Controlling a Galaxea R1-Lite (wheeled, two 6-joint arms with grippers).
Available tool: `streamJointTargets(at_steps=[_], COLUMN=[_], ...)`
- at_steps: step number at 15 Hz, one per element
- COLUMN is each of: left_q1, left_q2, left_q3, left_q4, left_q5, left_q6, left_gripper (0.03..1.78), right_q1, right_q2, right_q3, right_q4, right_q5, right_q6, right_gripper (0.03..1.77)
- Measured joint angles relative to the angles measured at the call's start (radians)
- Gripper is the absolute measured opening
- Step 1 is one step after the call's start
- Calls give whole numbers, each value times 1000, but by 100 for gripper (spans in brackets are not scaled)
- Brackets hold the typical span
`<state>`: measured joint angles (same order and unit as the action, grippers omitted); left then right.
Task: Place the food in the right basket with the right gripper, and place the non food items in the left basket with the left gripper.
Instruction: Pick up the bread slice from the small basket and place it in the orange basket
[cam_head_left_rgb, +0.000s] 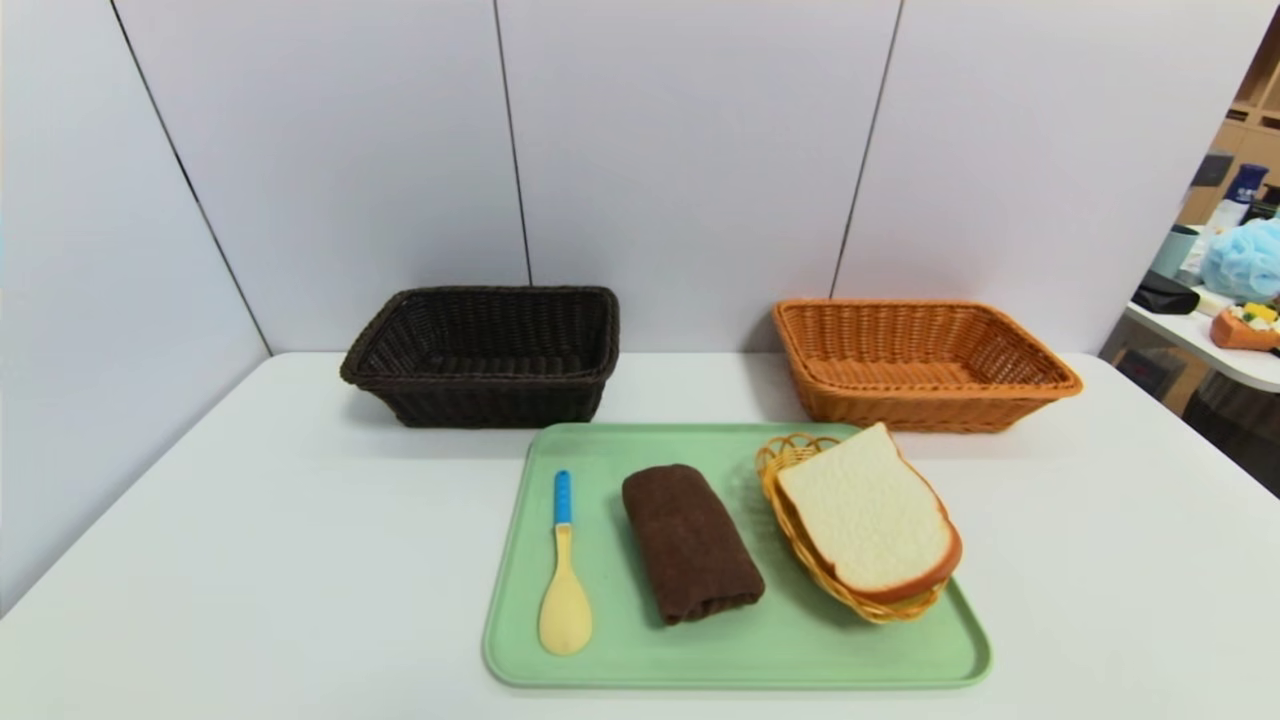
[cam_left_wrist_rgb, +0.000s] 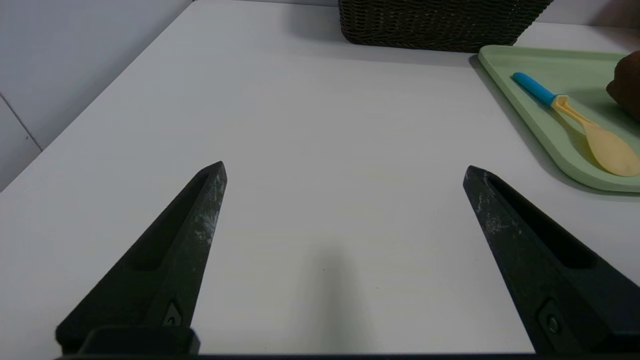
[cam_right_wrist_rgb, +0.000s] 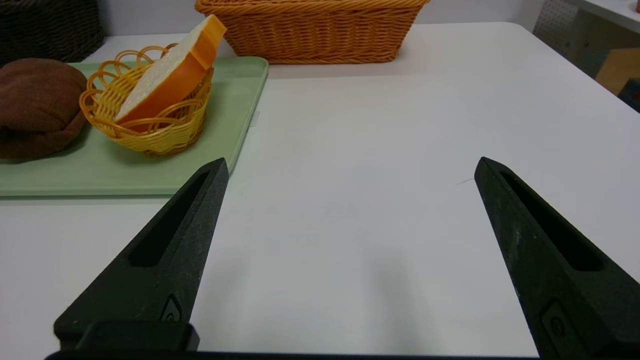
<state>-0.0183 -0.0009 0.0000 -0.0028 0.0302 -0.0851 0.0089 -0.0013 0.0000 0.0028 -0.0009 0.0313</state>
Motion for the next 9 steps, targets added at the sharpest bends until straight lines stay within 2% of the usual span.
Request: streamJointTargets(at_steps=[9], left_q1=[0], left_q2=[0], left_q3=[-24], left_q4=[5], left_q5=[-2], left_q6=[5], left_gripper=[169], right_q1=[0], right_q2=[0], right_q3=[-18], right_q4=[13], right_q5=[0], right_q6=[-19], right_gripper=[170])
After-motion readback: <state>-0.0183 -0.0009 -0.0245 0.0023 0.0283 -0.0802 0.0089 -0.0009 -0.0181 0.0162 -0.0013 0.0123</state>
